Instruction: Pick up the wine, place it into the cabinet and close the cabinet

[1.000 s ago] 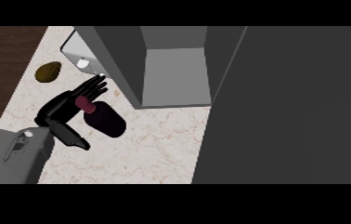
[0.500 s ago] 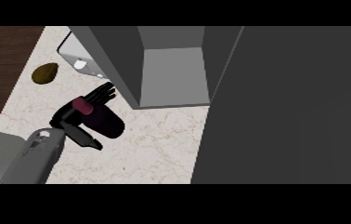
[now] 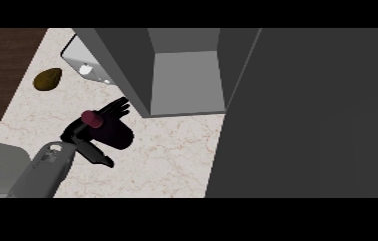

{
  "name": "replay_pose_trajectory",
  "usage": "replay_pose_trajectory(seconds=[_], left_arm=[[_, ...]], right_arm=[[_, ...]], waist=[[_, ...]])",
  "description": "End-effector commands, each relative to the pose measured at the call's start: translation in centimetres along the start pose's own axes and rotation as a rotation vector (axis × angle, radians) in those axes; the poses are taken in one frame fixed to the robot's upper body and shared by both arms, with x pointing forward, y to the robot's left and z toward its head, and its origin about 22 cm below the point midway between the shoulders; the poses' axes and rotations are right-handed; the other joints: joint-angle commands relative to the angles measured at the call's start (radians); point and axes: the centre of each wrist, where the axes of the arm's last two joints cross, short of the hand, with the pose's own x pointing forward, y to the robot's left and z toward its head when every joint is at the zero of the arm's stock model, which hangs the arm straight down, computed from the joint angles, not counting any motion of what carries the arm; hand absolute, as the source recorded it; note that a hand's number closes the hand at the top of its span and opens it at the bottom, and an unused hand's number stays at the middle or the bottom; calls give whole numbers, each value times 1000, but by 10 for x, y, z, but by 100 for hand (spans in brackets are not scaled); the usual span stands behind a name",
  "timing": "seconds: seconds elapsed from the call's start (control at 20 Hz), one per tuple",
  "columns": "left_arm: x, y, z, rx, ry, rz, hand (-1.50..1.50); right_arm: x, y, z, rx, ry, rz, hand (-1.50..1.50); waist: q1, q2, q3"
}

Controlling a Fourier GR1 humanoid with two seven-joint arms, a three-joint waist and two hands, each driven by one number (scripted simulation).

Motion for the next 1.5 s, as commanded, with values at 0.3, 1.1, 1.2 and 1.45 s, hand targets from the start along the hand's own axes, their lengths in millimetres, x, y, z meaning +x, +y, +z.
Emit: replay_pose_trajectory(seconds=[0.3, 1.1, 1.2, 1.45], left_arm=[[-19, -17, -8, -86, -155, 142, -150], [-50, -29, 21, 357, -275, 84, 150], [-62, -36, 33, 562, -316, 74, 150], [-71, -61, 42, 524, -373, 71, 150]], right_arm=[[22, -3, 23, -21, -67, 1, -150], [18, -11, 28, -53, -47, 29, -150], [9, -9, 20, -62, -31, 16, -150], [18, -7, 38, -69, -46, 28, -150]], waist=[[-1, -5, -1], [30, -12, 3], [53, -13, 4], [57, -15, 6]])
